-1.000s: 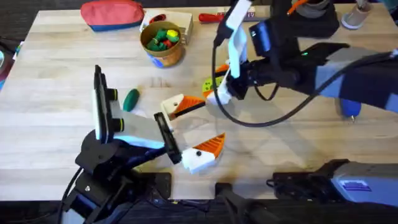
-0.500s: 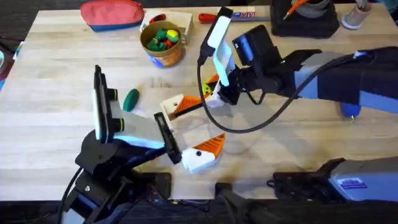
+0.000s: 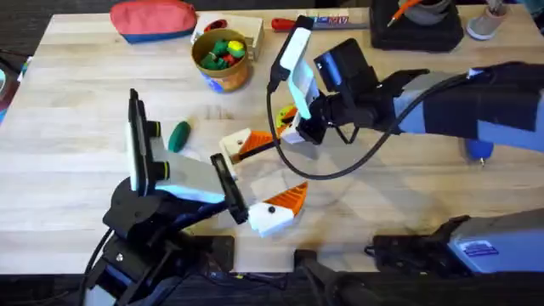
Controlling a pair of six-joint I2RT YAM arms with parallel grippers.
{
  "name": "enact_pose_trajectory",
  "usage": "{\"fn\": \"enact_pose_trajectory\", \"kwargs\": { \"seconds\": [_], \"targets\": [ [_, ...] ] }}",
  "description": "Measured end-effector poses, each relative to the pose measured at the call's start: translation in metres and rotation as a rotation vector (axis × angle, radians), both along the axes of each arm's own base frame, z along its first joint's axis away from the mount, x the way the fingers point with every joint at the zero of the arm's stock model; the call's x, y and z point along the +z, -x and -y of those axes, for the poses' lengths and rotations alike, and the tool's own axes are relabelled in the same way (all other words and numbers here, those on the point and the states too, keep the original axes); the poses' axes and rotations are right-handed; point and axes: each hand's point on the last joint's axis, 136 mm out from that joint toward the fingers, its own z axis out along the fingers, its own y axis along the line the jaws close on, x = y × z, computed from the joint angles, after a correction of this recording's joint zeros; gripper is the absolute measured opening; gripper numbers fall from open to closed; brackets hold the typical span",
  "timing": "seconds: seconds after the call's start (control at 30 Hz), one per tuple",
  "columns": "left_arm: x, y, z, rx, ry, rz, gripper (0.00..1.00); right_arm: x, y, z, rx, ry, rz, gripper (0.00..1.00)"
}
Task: Pick up the gripper from the table and insert it into the empty holder that is missing its gripper. Then pick up a screw, insert it into the mounting hole, and use the screwdriver to tighten it. Finally, clean up the table by picking up the vegetable and placing it into the bucket.
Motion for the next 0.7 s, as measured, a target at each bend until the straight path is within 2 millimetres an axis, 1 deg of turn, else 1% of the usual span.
{"fn": "enact_pose_trajectory", "kwargs": {
  "seconds": [0.07, 0.1, 0.13, 0.43, 0.6, 0.67, 0.7],
  "targets": [
    [0.0, 0.0, 0.0, 0.0, 0.0, 0.0, 0.988, 0.0, -0.001, 0.0, 0.0, -0.002, 0.003, 0.109],
    [0.0, 0.0, 0.0, 0.0, 0.0, 0.0, 0.988, 0.0, -0.001, 0.0, -0.001, -0.001, 0.003, 0.041],
    [0.0, 0.0, 0.0, 0.0, 0.0, 0.0, 0.988, 0.0, -0.001, 0.0, -0.001, 0.0, 0.003, 0.015],
    [0.0, 0.0, 0.0, 0.0, 0.0, 0.0, 0.987, 0.0, -0.001, 0.0, -0.003, 0.0, 0.003, 0.003],
    [0.0, 0.0, 0.0, 0.0, 0.0, 0.0, 0.988, 0.001, -0.007, 0.007, -0.04, -0.006, -0.007, 0.003],
    [0.0, 0.0, 0.0, 0.0, 0.0, 0.0, 0.988, 0.005, -0.011, 0.011, -0.059, -0.013, -0.002, 0.003],
    [0.0, 0.0, 0.0, 0.0, 0.0, 0.0, 0.988, 0.01, -0.013, 0.013, -0.068, -0.02, 0.007, 0.003]
  ]
}}
